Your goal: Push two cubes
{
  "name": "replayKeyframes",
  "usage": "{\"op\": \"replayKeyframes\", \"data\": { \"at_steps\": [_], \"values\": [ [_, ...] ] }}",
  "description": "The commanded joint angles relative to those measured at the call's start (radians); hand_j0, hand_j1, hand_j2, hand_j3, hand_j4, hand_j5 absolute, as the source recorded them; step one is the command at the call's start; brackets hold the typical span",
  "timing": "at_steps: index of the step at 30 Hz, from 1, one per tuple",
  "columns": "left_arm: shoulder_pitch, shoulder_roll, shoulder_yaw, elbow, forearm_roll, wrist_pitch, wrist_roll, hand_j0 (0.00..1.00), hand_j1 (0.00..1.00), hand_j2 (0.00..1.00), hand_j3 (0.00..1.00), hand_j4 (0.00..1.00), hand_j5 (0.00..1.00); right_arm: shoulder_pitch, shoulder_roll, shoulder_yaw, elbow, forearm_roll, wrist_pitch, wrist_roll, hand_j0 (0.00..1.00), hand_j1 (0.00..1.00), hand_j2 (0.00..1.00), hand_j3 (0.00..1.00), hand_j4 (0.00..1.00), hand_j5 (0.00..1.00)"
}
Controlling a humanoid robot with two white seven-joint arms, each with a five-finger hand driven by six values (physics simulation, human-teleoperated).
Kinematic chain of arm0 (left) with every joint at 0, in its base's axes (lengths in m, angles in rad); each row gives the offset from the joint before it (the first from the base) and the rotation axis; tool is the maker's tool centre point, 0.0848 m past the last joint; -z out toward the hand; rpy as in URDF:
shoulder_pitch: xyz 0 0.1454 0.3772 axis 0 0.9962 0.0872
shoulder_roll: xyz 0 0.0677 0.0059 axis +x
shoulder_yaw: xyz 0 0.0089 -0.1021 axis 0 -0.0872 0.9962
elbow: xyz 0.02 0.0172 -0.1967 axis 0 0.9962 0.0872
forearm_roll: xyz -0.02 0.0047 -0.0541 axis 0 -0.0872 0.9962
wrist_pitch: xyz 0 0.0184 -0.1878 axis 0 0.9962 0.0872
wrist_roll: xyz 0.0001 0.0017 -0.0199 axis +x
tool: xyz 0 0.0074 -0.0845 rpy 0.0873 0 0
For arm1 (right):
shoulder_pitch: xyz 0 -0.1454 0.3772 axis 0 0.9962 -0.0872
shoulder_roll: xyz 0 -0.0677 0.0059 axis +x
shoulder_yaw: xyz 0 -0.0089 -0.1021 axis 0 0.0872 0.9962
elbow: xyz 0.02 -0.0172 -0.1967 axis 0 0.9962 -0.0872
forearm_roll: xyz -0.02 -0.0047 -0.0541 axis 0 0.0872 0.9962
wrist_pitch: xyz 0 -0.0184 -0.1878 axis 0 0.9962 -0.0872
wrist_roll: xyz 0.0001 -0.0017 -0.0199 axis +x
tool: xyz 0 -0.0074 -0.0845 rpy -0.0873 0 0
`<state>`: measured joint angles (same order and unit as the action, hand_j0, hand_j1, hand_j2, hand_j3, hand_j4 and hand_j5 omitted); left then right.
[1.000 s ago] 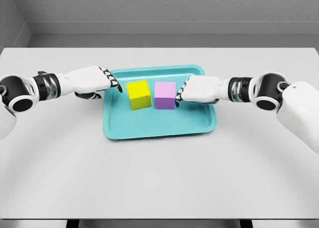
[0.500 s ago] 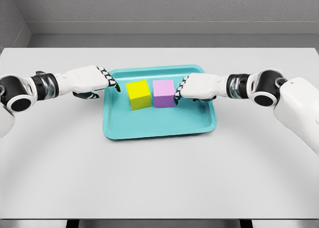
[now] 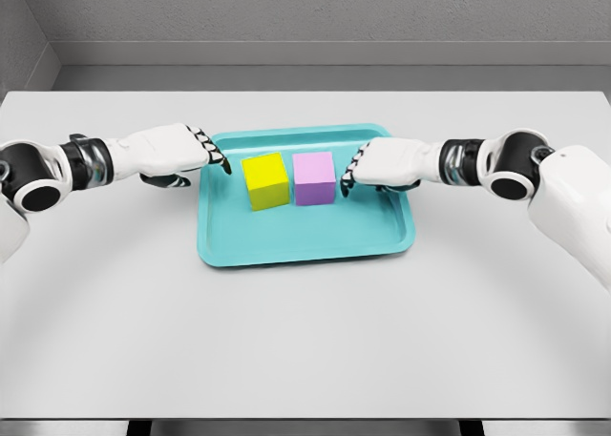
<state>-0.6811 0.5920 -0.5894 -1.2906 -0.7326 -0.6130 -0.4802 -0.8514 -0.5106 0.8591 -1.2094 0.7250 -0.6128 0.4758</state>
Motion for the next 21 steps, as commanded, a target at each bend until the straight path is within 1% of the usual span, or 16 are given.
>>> {"op": "replayKeyframes", "data": {
  "at_steps": [1, 3, 4, 6, 8, 11, 14, 16, 21],
  "values": [
    [0.000, -0.004, -0.001, 0.004, 0.004, 0.002, 0.000, 0.73, 0.73, 0.73, 0.73, 0.73, 0.73, 0.000, 0.000, -0.002, 0.010, -0.004, 0.002, 0.000, 0.65, 0.65, 0.65, 0.65, 0.65, 0.65],
    [0.000, -0.008, -0.001, 0.013, 0.004, 0.002, 0.000, 0.73, 0.73, 0.73, 0.73, 0.73, 0.73, -0.009, 0.003, -0.002, 0.030, -0.004, 0.002, 0.000, 0.65, 0.65, 0.65, 0.65, 0.65, 0.65],
    [0.000, -0.009, -0.001, 0.013, 0.004, 0.002, 0.000, 0.73, 0.73, 0.73, 0.73, 0.73, 0.73, -0.009, 0.018, -0.002, 0.033, -0.004, 0.002, 0.000, 0.65, 0.65, 0.65, 0.65, 0.65, 0.65],
    [0.000, -0.011, -0.001, 0.013, 0.004, 0.002, 0.000, 0.73, 0.73, 0.73, 0.73, 0.73, 0.73, -0.020, 0.046, 0.000, 0.074, -0.003, 0.002, 0.000, 0.65, 0.65, 0.65, 0.65, 0.65, 0.65],
    [0.002, -0.021, -0.003, 0.013, -0.004, 0.002, 0.000, 0.73, 0.73, 0.73, 0.73, 0.73, 0.73, -0.025, 0.057, 0.000, 0.082, 0.004, 0.002, 0.000, 0.65, 0.65, 0.65, 0.65, 0.65, 0.65],
    [0.003, -0.029, -0.006, 0.013, -0.011, 0.002, 0.000, 0.73, 0.73, 0.73, 0.73, 0.73, 0.73, -0.037, 0.080, 0.000, 0.126, 0.013, 0.002, 0.000, 0.65, 0.65, 0.65, 0.65, 0.65, 0.65],
    [0.003, -0.023, -0.004, 0.013, -0.011, 0.002, 0.000, 0.73, 0.73, 0.73, 0.73, 0.73, 0.73, -0.040, 0.083, 0.000, 0.133, 0.014, 0.002, 0.000, 0.65, 0.65, 0.65, 0.65, 0.65, 0.65],
    [0.003, -0.014, 0.005, 0.013, -0.010, 0.002, 0.000, 0.73, 0.73, 0.73, 0.73, 0.73, 0.73, -0.040, 0.103, 0.000, 0.140, 0.025, 0.002, 0.001, 0.65, 0.65, 0.65, 0.65, 0.65, 0.65],
    [0.002, 0.040, 0.014, 0.013, -0.002, 0.002, 0.000, 0.74, 0.74, 0.74, 0.74, 0.74, 0.74, -0.040, 0.118, 0.000, 0.140, 0.027, 0.002, 0.001, 0.65, 0.65, 0.65, 0.65, 0.65, 0.65]
  ]
}}
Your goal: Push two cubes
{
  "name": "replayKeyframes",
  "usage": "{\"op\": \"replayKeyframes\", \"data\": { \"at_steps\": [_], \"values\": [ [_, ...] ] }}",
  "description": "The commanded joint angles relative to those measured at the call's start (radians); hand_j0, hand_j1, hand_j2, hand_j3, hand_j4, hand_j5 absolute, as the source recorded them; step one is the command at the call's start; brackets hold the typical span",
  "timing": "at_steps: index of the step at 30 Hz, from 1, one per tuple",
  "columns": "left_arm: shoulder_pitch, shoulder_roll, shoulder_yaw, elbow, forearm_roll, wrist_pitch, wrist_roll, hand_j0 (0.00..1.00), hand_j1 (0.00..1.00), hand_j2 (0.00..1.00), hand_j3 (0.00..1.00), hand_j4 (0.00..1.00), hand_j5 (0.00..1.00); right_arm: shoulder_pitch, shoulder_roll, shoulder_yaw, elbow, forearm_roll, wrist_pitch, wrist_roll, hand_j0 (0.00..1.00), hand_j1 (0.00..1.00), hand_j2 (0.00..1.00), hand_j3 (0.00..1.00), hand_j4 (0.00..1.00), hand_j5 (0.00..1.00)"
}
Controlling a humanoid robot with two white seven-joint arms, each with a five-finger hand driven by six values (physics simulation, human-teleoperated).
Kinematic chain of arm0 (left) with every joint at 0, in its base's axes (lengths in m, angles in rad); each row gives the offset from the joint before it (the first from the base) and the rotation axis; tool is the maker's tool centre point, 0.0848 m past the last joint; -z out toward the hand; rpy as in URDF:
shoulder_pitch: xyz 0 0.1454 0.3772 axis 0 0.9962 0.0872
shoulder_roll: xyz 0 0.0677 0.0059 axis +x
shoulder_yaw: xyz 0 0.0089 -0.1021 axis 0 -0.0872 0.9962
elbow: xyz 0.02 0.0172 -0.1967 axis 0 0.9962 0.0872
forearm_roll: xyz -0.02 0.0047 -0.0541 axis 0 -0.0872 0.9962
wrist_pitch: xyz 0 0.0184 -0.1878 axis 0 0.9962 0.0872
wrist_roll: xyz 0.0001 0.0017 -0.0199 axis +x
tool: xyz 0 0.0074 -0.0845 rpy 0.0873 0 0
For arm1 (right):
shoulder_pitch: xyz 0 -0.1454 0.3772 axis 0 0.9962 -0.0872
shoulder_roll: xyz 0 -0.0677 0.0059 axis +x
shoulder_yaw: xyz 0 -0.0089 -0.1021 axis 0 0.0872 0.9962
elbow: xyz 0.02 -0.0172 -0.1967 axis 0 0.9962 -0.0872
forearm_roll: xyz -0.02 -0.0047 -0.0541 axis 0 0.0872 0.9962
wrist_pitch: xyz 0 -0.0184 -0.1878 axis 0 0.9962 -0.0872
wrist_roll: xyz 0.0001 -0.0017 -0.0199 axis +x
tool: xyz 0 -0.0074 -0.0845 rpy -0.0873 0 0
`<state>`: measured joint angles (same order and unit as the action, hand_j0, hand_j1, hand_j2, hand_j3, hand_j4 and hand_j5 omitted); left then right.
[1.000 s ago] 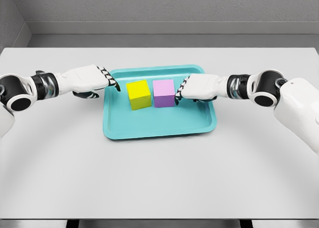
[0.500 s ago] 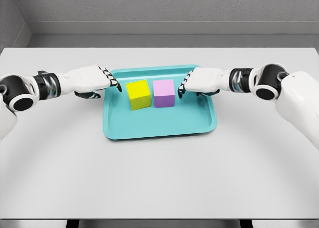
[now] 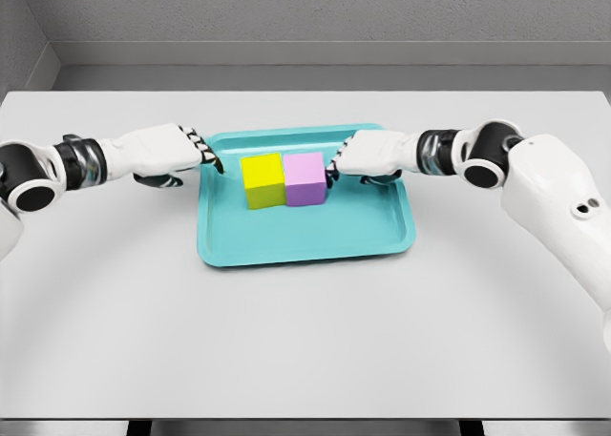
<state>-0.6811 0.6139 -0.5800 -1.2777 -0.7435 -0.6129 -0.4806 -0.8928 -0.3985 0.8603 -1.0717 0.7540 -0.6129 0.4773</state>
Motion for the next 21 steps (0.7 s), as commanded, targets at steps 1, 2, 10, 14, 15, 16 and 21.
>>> {"op": "replayKeyframes", "data": {
  "at_steps": [1, 2, 10, 14, 15, 16, 21],
  "values": [
    [0.000, 0.033, 0.005, 0.001, 0.009, 0.002, 0.000, 0.74, 0.74, 0.74, 0.74, 0.74, 0.74, 0.000, 0.006, -0.001, 0.003, -0.002, 0.002, 0.000, 0.65, 0.65, 0.65, 0.65, 0.65, 0.65],
    [0.000, 0.038, 0.006, 0.000, 0.009, 0.002, 0.000, 0.74, 0.74, 0.74, 0.74, 0.74, 0.74, -0.002, 0.006, -0.001, 0.007, -0.002, 0.002, 0.000, 0.65, 0.65, 0.65, 0.65, 0.65, 0.65],
    [0.005, 0.069, 0.037, -0.003, 0.016, 0.002, 0.000, 0.74, 0.74, 0.74, 0.74, 0.74, 0.74, -0.014, 0.006, -0.001, 0.024, 0.004, 0.002, 0.000, 0.65, 0.65, 0.65, 0.65, 0.65, 0.65],
    [0.000, 0.076, 0.039, -0.008, 0.018, 0.002, 0.000, 0.74, 0.74, 0.74, 0.74, 0.74, 0.74, -0.023, 0.021, -0.001, 0.026, 0.008, 0.002, 0.000, 0.65, 0.65, 0.65, 0.65, 0.65, 0.65],
    [0.000, 0.076, 0.039, -0.008, 0.018, 0.002, 0.002, 0.74, 0.74, 0.74, 0.74, 0.74, 0.74, -0.026, 0.030, -0.001, 0.041, 0.011, 0.002, 0.000, 0.65, 0.65, 0.65, 0.65, 0.65, 0.65],
    [-0.002, 0.076, 0.039, -0.008, 0.018, 0.002, 0.002, 0.74, 0.74, 0.74, 0.74, 0.74, 0.74, -0.029, 0.036, -0.001, 0.049, 0.013, 0.002, 0.000, 0.65, 0.65, 0.65, 0.65, 0.65, 0.65],
    [0.008, 0.101, 0.057, -0.011, 0.019, 0.002, 0.002, 0.74, 0.74, 0.74, 0.74, 0.74, 0.74, -0.034, 0.038, -0.001, 0.052, 0.014, 0.002, 0.000, 0.65, 0.65, 0.65, 0.65, 0.65, 0.65]
  ]
}}
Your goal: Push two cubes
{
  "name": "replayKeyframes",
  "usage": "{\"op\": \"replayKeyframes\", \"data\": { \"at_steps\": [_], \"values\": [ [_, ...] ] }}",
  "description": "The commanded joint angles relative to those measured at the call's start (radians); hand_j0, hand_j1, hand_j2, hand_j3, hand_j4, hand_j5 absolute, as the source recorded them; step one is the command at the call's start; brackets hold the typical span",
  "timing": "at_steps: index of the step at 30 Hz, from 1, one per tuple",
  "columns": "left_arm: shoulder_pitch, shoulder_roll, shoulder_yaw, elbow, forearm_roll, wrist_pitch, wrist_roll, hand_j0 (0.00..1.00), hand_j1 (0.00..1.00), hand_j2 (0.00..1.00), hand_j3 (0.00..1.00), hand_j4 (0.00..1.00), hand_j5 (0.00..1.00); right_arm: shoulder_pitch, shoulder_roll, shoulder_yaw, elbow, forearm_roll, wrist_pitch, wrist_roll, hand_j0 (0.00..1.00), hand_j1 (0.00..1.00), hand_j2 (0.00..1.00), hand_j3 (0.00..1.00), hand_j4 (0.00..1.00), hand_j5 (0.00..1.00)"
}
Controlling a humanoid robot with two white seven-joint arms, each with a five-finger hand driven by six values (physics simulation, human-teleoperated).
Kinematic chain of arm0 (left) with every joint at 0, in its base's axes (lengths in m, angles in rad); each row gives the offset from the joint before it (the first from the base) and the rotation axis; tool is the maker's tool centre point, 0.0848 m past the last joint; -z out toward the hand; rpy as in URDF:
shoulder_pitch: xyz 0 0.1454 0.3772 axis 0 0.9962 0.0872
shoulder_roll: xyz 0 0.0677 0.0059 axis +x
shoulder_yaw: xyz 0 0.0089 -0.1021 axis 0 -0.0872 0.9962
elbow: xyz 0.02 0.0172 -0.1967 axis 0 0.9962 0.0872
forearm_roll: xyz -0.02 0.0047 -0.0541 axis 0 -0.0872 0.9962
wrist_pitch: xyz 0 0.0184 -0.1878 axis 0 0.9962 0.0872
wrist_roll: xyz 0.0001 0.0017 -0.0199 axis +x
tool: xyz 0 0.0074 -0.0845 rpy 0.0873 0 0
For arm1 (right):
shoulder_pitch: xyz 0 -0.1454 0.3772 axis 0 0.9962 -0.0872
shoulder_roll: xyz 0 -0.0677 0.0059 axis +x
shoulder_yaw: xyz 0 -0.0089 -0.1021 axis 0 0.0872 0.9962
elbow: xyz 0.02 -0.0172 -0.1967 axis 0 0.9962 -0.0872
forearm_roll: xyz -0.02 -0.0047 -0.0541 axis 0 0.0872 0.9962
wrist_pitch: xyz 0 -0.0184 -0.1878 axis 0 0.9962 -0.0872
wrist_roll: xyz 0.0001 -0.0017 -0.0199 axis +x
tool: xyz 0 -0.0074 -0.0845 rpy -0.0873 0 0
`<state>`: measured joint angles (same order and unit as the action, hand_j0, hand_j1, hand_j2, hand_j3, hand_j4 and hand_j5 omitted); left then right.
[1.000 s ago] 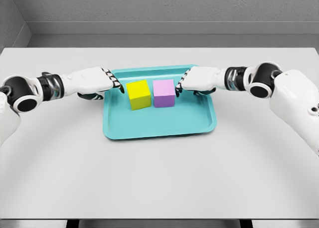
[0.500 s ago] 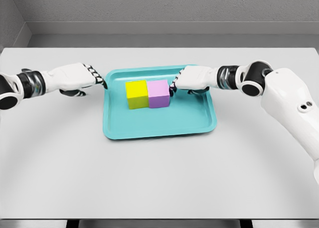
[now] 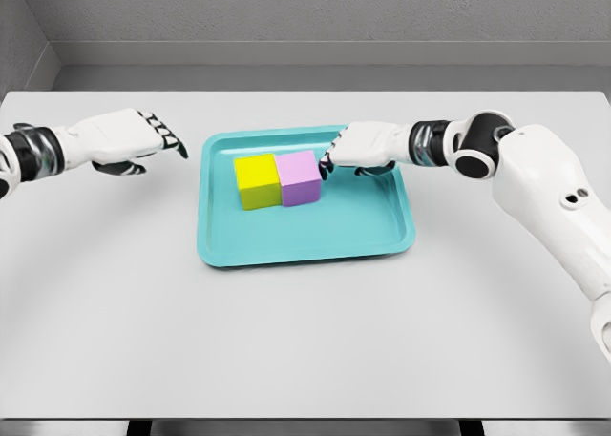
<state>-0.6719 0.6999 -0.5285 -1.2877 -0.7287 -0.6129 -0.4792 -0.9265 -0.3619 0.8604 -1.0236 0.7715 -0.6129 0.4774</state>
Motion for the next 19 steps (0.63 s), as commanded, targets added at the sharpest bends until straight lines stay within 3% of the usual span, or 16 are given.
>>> {"op": "replayKeyframes", "data": {
  "at_steps": [1, 4, 6, 7, 9, 10, 12, 13, 17, 19],
  "values": [
    [0.000, 0.024, 0.005, -0.001, 0.005, 0.002, 0.001, 0.74, 0.74, 0.74, 0.74, 0.74, 0.74, 0.000, -0.003, -0.001, 0.003, -0.003, 0.002, 0.000, 0.65, 0.65, 0.65, 0.65, 0.65, 0.65],
    [-0.008, 0.026, 0.007, 0.010, 0.006, 0.002, 0.001, 0.74, 0.74, 0.74, 0.74, 0.74, 0.74, -0.008, -0.043, -0.001, 0.000, -0.006, 0.002, -0.002, 0.65, 0.65, 0.65, 0.65, 0.65, 0.65],
    [0.000, 0.029, 0.045, 0.010, 0.025, 0.002, 0.001, 0.74, 0.74, 0.74, 0.74, 0.74, 0.74, -0.008, -0.084, -0.007, -0.013, -0.017, 0.002, -0.002, 0.66, 0.66, 0.66, 0.66, 0.66, 0.66],
    [0.003, 0.041, 0.070, 0.008, 0.025, 0.002, 0.001, 0.74, 0.74, 0.74, 0.74, 0.74, 0.74, -0.006, -0.138, -0.018, -0.076, -0.024, 0.002, -0.003, 0.66, 0.66, 0.66, 0.66, 0.66, 0.66],
    [0.012, 0.046, 0.076, 0.004, 0.025, 0.002, 0.001, 0.75, 0.75, 0.75, 0.75, 0.75, 0.75, 0.024, -0.296, -0.139, -0.254, -0.110, 0.002, -0.006, 0.74, 0.74, 0.74, 0.74, 0.74, 0.74],
    [0.014, 0.047, 0.076, 0.004, 0.025, 0.002, 0.001, 0.75, 0.75, 0.75, 0.75, 0.75, 0.75, 0.074, -0.383, -0.262, -0.294, -0.211, 0.002, -0.010, 0.99, 0.99, 0.99, 0.99, 0.99, 0.99],
    [0.015, 0.046, 0.085, 0.004, 0.023, 0.002, 0.001, 0.75, 0.75, 0.75, 0.75, 0.75, 0.75, 0.156, -0.508, -0.409, -0.297, -0.383, 0.002, -0.008, 1.00, 1.00, 1.00, 1.00, 1.00, 1.00],
    [0.017, 0.046, 0.085, 0.004, 0.023, 0.002, 0.001, 0.75, 0.75, 0.75, 0.75, 0.75, 0.75, 0.236, -0.551, -0.449, -0.294, -0.471, 0.002, -0.008, 1.00, 1.00, 1.00, 1.00, 1.00, 1.00],
    [0.017, 0.044, 0.087, 0.001, 0.021, 0.002, 0.001, 0.75, 0.75, 0.75, 0.75, 0.75, 0.75, 0.429, -0.557, -0.448, -0.299, -0.574, 0.002, -0.013, 1.00, 1.00, 1.00, 1.00, 1.00, 1.00],
    [0.017, 0.044, 0.087, -0.002, 0.023, 0.002, -0.001, 0.75, 0.75, 0.75, 0.75, 0.75, 0.75, 0.451, -0.554, -0.448, -0.296, -0.617, 0.002, -0.011, 1.00, 1.00, 1.00, 1.00, 1.00, 1.00]
  ]
}}
